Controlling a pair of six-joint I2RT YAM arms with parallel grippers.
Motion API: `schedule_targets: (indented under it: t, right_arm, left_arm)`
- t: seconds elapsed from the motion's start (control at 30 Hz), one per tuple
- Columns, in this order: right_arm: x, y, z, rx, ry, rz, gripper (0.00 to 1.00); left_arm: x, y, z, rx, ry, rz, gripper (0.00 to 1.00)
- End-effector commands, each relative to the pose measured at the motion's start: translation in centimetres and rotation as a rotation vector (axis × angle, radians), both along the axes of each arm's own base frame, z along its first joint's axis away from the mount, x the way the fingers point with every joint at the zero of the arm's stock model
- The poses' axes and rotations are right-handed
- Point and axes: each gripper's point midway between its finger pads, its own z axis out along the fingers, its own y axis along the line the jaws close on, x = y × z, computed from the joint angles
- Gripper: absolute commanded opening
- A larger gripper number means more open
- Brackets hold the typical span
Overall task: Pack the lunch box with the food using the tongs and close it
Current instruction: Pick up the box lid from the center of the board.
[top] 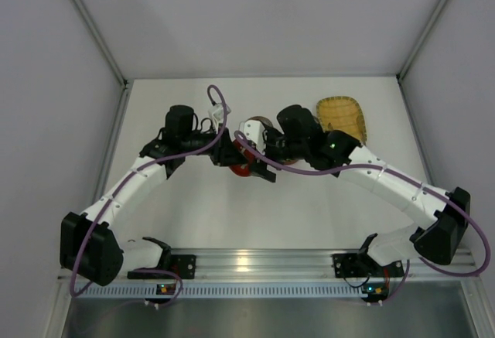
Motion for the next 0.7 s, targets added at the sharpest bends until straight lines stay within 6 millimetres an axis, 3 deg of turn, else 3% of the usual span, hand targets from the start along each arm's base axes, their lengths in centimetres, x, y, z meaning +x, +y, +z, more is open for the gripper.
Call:
schedule_targets:
  t: [0.0, 0.07, 0.23, 0.37, 0.67]
  right_arm:
    - [-2.3, 2.3, 1.7, 0.089, 0.046, 0.153, 0.8]
    - [-4.0, 2.4, 2.0, 0.119, 0.112, 0.231, 0.71]
    - [-5.4, 1.5, 1.9, 0.144, 0.197, 0.291, 0.47]
    - [-6.3, 1.1, 2.3, 0.173, 0.242, 0.333, 0.37]
    - [-4.6, 0.6, 1.1, 0.134, 0.219, 0.239, 0.2]
  left_arm:
    - [-0.9, -0.7, 3.0, -0.058, -0.088, -0.083, 0.0]
    - [-1.2, -0.7, 3.0, -0.06, -0.09, -0.094, 0.0]
    - [-1.5, -0.6, 2.9, -0.055, -0.1, -0.105, 0.0]
    - [-1.3, -0.6, 2.8, -0.055, -0.099, -0.098, 0.0]
    - [-0.8, -0.5, 3.2, -0.068, -0.094, -0.08, 0.0]
